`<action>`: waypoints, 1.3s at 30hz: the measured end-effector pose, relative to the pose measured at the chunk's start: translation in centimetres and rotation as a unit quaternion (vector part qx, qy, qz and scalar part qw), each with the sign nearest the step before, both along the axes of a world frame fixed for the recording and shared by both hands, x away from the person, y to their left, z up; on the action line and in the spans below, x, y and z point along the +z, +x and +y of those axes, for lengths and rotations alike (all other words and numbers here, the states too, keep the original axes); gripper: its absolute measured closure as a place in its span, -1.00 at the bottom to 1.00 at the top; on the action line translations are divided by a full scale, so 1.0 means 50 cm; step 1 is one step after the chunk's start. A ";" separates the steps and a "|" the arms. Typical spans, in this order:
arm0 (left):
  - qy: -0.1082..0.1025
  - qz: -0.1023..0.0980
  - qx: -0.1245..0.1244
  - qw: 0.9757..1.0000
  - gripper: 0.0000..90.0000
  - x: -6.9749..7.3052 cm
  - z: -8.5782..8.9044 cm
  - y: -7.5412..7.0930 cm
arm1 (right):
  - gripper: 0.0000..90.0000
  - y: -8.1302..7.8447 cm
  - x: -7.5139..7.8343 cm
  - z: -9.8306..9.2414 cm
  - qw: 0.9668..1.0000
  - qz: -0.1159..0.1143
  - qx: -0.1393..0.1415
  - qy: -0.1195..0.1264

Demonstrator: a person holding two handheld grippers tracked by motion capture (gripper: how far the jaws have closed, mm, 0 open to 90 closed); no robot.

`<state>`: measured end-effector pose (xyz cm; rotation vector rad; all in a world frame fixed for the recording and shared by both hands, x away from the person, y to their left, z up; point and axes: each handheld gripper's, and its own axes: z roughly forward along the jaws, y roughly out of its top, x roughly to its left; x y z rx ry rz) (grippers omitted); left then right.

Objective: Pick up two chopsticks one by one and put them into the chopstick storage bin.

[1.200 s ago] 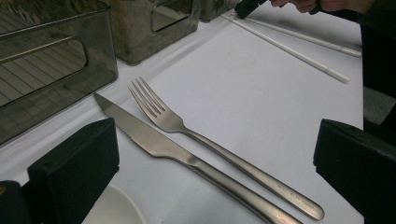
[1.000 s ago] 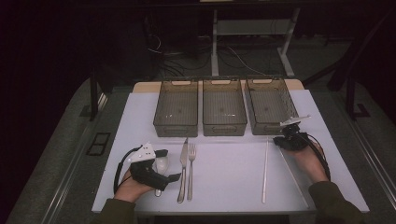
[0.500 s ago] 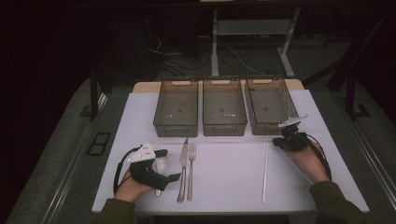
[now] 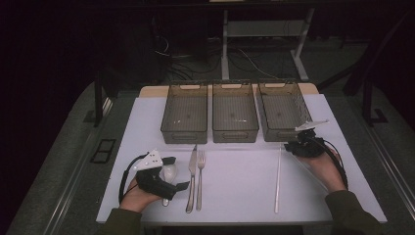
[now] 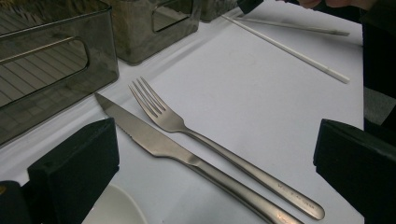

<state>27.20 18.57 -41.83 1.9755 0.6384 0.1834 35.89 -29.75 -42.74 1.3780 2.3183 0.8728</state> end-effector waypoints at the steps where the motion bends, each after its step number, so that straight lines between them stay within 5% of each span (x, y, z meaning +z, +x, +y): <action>1: 0.000 -0.001 0.000 1.000 -1.00 0.000 0.000 0.000 | 0.63 -0.001 0.003 0.003 1.000 -0.002 0.000 0.001; 11: 0.000 0.000 0.000 1.000 -1.00 0.000 -0.001 0.000 | 0.63 0.015 -0.013 0.047 1.000 0.012 -0.008 -0.006; 39: 0.000 0.000 -0.002 1.000 -1.00 0.000 -0.001 0.000 | 0.75 0.006 -0.021 0.070 0.999 0.028 0.018 -0.021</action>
